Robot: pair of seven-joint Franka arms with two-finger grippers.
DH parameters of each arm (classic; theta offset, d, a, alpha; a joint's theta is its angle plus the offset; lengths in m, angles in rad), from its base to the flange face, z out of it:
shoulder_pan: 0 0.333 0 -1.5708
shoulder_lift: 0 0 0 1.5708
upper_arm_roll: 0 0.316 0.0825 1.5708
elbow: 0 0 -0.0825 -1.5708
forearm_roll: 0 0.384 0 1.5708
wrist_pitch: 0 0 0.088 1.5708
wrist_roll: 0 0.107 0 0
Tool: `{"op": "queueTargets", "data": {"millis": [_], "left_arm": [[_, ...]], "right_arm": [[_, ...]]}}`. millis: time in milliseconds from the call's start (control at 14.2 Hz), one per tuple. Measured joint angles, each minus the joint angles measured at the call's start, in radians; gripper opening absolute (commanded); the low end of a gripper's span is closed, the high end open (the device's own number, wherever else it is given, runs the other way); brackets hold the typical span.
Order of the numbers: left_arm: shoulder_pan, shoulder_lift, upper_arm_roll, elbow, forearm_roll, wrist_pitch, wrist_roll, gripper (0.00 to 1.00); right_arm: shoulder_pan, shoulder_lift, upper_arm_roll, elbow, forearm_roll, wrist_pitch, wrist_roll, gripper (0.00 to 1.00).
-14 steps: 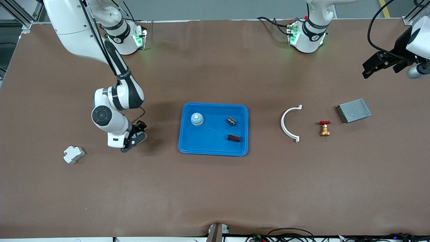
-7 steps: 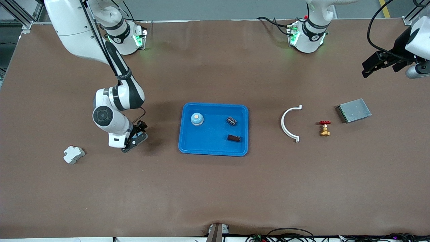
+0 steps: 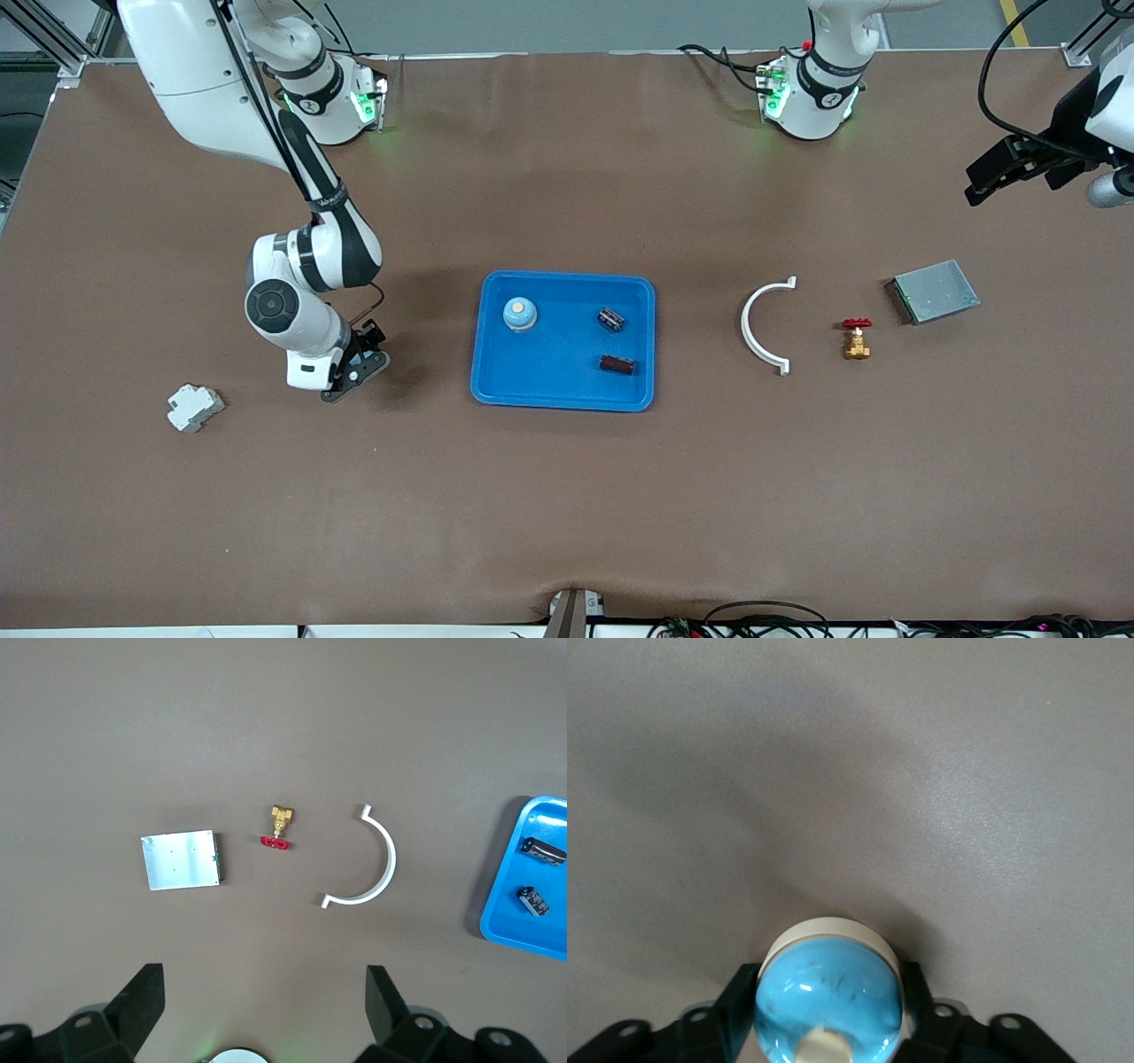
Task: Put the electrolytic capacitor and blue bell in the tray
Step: 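Carry the blue button into the tray with the right gripper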
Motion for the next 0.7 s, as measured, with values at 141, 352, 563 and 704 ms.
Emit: {"op": "queueTargets", "data": {"millis": [141,352,563,704], "left_arm": [[0.001,-0.001,0.001,0.003,0.0,-0.001,0.0,1.0],[0.001,0.001,0.001,-0.003,0.0,-0.009,0.015,1.0],[-0.001,0.011,-0.002,-0.009,0.0,-0.012,0.021,1.0],[-0.002,0.011,-0.005,-0.009,0.0,-0.012,0.022,1.0]], "right_arm": [[0.0,0.0,0.0,0.0,0.0,0.0,0.0,0.15],[0.0,0.0,0.0,0.0,0.0,0.0,0.0,0.15],[0.0,0.0,0.001,0.001,0.0,-0.003,0.001,0.14],[0.0,0.0,0.003,0.005,0.002,-0.023,0.003,0.14]]}}
